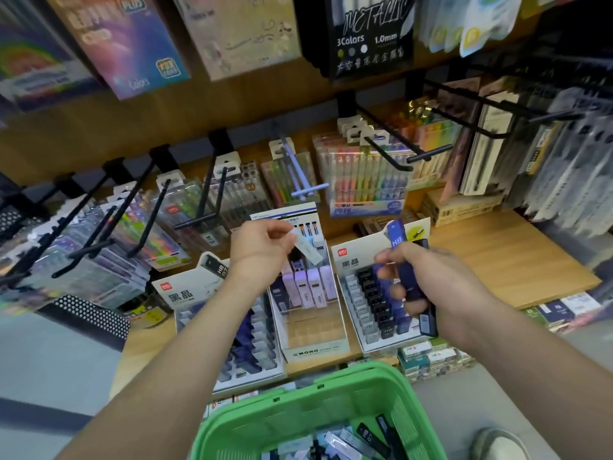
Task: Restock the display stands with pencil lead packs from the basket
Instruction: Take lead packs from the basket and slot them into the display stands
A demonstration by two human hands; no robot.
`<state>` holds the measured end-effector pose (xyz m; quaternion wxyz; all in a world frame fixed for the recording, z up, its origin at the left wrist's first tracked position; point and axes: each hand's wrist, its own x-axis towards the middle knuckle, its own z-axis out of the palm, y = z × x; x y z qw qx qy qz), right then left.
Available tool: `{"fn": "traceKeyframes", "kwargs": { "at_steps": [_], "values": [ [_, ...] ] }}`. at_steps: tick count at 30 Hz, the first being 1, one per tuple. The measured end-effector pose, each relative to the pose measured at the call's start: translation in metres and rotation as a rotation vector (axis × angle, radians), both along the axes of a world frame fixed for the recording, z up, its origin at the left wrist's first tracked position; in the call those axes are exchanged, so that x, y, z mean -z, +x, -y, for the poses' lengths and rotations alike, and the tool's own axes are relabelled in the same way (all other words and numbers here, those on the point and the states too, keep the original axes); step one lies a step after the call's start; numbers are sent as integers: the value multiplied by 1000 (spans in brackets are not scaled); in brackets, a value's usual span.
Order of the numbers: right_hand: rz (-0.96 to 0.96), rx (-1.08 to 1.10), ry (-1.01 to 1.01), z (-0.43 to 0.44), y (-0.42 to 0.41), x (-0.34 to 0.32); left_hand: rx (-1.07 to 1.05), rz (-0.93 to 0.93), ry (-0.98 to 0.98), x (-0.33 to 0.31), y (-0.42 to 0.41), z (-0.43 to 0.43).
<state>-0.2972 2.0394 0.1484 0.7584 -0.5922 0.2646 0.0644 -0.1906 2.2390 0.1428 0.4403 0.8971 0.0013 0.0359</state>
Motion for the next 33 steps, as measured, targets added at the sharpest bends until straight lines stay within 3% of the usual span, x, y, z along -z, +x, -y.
{"fn": "traceKeyframes", "kwargs": {
  "at_steps": [12,16,20,24,27,29,31,33],
  "values": [
    [-24,-23,60,-2,3,7,266,100,591,41,25,30],
    [-38,-55,43,-3,2,7,389,264,835,51,30,30],
    [-38,-97,19,-2,-1,8,374,348,906,56,36,26],
    [33,-162,-2,-4,-4,6,229,259,608,38,24,27],
    [69,-222,-36,-6,-5,3,197,43,92,16,-12,18],
    [61,-334,-56,-8,-6,1,319,-147,-259,-1,-46,6],
    [35,-510,-40,-11,-9,0,434,-289,-389,-12,-76,-7],
    [29,-707,-34,-14,-12,-2,463,-328,-356,-17,-99,-18]
  ]
}}
